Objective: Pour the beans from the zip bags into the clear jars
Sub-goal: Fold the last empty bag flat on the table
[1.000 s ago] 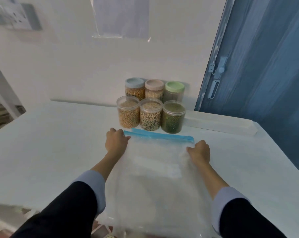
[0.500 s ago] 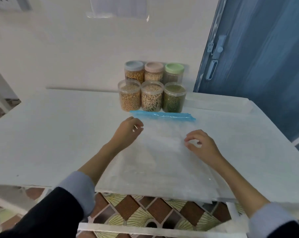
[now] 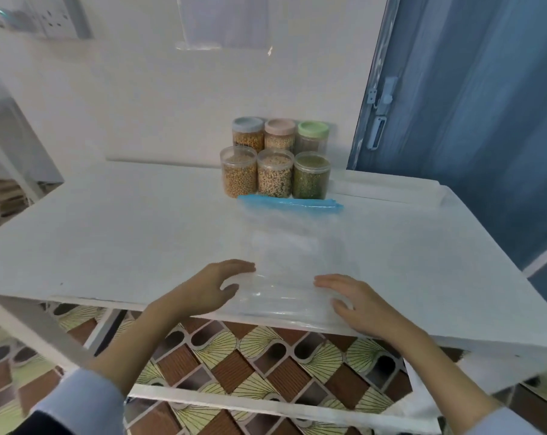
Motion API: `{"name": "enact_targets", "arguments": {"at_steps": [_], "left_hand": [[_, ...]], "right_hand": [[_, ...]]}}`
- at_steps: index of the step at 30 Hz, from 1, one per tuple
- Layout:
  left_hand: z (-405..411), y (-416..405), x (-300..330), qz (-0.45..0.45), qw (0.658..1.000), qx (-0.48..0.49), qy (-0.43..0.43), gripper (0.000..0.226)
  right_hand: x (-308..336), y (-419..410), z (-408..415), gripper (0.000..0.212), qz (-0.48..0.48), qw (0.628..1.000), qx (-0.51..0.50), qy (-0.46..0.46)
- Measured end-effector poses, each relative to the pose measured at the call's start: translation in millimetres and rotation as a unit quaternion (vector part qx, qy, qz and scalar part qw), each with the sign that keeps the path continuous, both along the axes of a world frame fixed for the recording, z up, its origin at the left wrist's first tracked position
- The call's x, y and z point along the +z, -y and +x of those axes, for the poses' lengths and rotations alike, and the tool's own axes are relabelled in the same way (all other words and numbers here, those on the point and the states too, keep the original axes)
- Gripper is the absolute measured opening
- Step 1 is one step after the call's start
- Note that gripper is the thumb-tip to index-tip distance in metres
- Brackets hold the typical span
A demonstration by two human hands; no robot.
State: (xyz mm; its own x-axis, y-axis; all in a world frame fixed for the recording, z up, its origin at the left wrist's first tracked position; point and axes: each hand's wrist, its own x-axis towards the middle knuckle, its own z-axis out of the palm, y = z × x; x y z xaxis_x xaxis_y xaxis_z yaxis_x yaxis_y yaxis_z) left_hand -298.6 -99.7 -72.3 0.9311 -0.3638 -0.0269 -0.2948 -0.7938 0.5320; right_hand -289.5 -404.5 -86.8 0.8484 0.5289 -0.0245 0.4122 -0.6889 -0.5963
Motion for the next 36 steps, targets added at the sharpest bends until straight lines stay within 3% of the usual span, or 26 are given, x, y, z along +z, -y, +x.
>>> {"name": "enact_targets", "arguments": {"at_steps": [3, 6, 9, 16, 19, 22, 23, 25, 27, 28, 33, 36], "left_hand": [[-3, 2, -2, -0.027, 0.998, 0.052, 0.017, 0.05], [-2, 6, -4, 0.028, 0.993, 0.083, 0.078, 0.056], [0, 17, -8, 0.081, 0.983, 0.105, 0.131, 0.057], [12, 3, -23, 0.103, 0.961, 0.177, 0.185, 0.047], [11, 7, -26, 0.088, 0.965, 0.179, 0.169, 0.051], [4, 1, -27, 0.04, 0.967, 0.158, 0.198, 0.045], [-1, -4, -27, 0.018, 0.967, 0.149, 0.206, 0.043], [-12, -13, -24, -0.026, 0.977, 0.112, 0.182, 0.062], [-21, -16, -25, -0.022, 0.99, 0.056, 0.131, 0.077], [-22, -16, -28, 0.0, 0.993, 0.032, 0.11, 0.079], [-16, -11, -35, -0.008, 0.992, 0.044, 0.121, 0.056], [-13, -8, -34, 0.008, 0.99, 0.055, 0.131, 0.051]], "right_hand": [[1, 2, -3, 0.046, -0.042, 0.998, -0.015, 0.041], [-1, 3, -1, 0.053, -0.115, 0.99, -0.037, 0.067], [-4, -3, -1, 0.051, -0.128, 0.983, -0.105, 0.077], [-12, -1, 13, 0.043, -0.178, 0.945, -0.225, 0.156], [-17, -2, 11, 0.036, -0.148, 0.943, -0.23, 0.189], [-20, 2, 8, 0.033, -0.048, 0.952, -0.234, 0.192], [-21, 4, 6, 0.039, -0.012, 0.958, -0.217, 0.187], [-19, 5, 1, 0.07, 0.017, 0.976, -0.159, 0.146], [-21, 3, -3, 0.105, -0.015, 0.988, -0.102, 0.118], [-22, 1, -4, 0.11, -0.041, 0.988, -0.092, 0.118], [-22, -6, -6, 0.062, -0.026, 0.984, -0.109, 0.142], [-22, -9, -6, 0.051, -0.045, 0.983, -0.115, 0.136]]}}
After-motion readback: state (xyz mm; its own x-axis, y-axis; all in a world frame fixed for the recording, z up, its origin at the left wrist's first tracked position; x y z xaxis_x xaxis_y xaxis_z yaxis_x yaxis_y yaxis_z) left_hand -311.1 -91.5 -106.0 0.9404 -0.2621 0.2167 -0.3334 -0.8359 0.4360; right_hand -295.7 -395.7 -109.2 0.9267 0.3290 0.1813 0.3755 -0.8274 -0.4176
